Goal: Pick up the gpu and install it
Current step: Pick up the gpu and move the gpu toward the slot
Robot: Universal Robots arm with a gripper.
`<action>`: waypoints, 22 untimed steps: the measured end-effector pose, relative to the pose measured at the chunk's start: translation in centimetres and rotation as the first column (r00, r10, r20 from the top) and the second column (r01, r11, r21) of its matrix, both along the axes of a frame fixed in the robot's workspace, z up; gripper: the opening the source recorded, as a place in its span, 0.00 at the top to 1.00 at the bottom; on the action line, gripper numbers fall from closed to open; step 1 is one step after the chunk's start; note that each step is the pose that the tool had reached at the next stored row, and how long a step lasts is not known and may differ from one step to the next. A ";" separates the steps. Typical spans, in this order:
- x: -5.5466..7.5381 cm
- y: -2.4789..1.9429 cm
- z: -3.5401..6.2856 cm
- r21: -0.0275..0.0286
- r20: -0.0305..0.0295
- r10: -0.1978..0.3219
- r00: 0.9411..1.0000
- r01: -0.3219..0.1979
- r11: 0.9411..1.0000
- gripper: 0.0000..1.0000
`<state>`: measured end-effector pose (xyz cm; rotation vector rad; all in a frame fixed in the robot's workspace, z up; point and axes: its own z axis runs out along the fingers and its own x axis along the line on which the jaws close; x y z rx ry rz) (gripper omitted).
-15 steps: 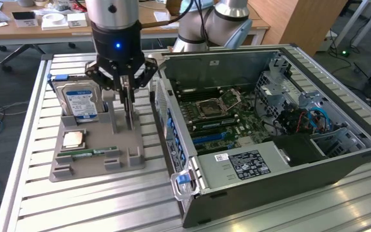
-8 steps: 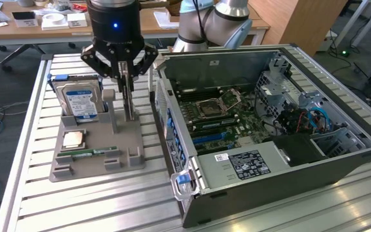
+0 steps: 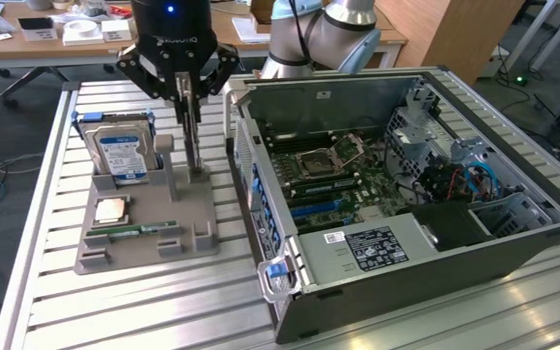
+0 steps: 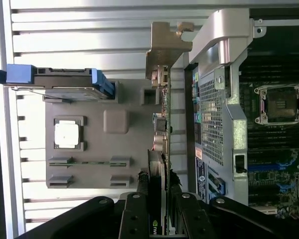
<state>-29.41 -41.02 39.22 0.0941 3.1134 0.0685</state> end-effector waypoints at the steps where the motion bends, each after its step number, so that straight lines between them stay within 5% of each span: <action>1: 0.0 0.00 0.25 0.000 0.000 0.000 1.000 0.000 1.000 0.74; 14: 0.0 0.00 2.21 0.000 0.000 0.000 1.000 0.000 1.000 0.74; 22: 0.0 0.00 2.29 0.000 0.000 0.000 1.000 0.000 1.000 0.74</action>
